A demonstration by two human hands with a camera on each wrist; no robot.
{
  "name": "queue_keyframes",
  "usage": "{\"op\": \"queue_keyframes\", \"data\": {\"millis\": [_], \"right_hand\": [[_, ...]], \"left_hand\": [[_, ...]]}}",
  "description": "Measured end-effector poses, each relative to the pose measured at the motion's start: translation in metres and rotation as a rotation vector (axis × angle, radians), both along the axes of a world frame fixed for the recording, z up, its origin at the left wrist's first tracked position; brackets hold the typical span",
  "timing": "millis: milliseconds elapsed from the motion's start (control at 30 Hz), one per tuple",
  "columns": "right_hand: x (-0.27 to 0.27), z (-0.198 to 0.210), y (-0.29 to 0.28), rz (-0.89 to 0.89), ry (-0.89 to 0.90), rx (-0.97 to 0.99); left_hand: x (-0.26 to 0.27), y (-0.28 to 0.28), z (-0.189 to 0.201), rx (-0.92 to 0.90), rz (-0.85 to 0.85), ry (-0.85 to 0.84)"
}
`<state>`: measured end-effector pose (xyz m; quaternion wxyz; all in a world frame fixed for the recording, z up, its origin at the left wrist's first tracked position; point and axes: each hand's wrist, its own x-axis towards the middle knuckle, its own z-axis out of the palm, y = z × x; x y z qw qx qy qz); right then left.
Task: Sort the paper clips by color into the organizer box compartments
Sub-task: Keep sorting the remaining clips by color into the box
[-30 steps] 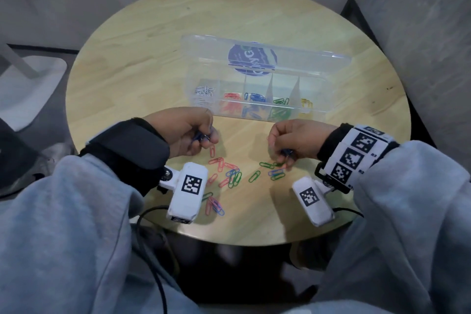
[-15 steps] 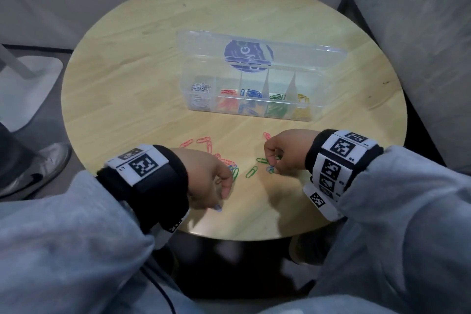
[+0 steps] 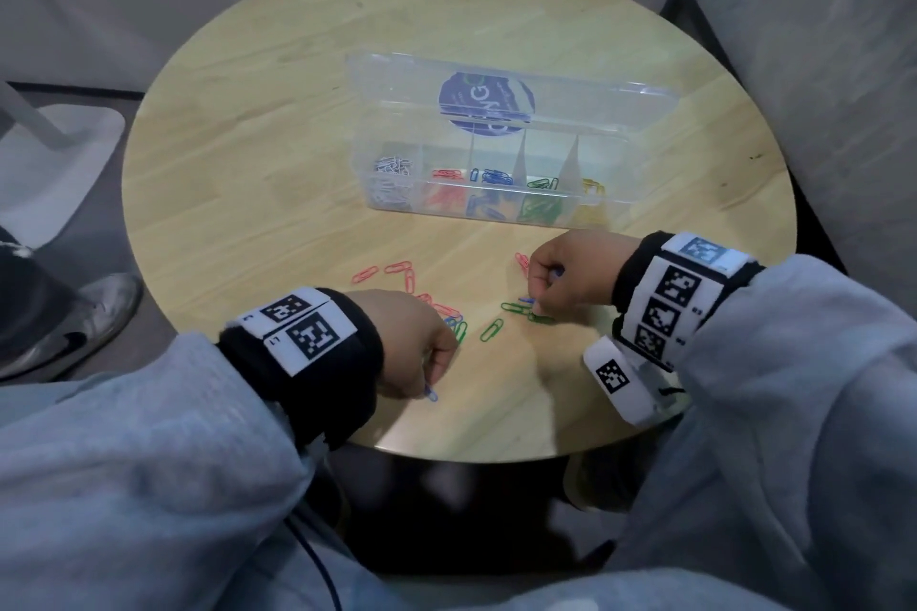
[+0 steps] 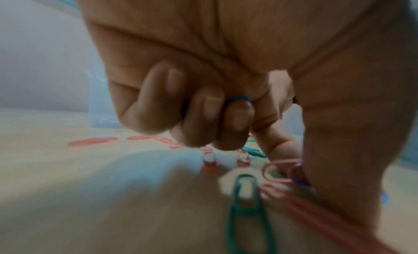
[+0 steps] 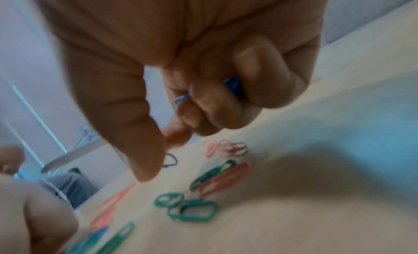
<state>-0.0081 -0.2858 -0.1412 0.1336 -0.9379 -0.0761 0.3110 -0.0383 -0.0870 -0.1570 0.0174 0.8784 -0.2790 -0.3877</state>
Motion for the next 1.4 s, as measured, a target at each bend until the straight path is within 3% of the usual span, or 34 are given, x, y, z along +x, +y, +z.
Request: {"op": "queue_keyframes", "data": {"millis": [333,500,633,733,833,933,1167,1400], "right_hand": [[0.003,-0.003,-0.001,-0.268,0.172,0.394],[0.001,-0.005,0.008,-0.406,0.328,0.573],[0.002,-0.001,0.015,-0.482,0.358,0.697],[0.000,0.004,0.020,-0.455,0.346,0.708],[-0.004,0.004,0.025,-0.277,0.238,0.522],[-0.008,0.005,0.030,-0.124,0.156,0.371],[-0.008,0.005,0.051,0.039,0.037,0.249],[-0.007,0.001,0.078,0.274,-0.035,-0.038]], "left_hand": [[0.022,0.018,0.021,-0.433,0.559,0.218],[0.031,0.020,0.022,-0.643,0.958,0.280],[0.034,0.023,0.024,-0.796,1.122,0.346],[0.035,0.026,0.026,-0.919,1.173,0.392],[0.035,0.028,0.026,-0.941,1.172,0.380],[0.034,0.027,0.026,-0.923,1.158,0.359],[0.035,0.030,0.029,-0.797,1.051,0.292],[0.034,0.029,0.036,-0.808,1.045,0.275]]}}
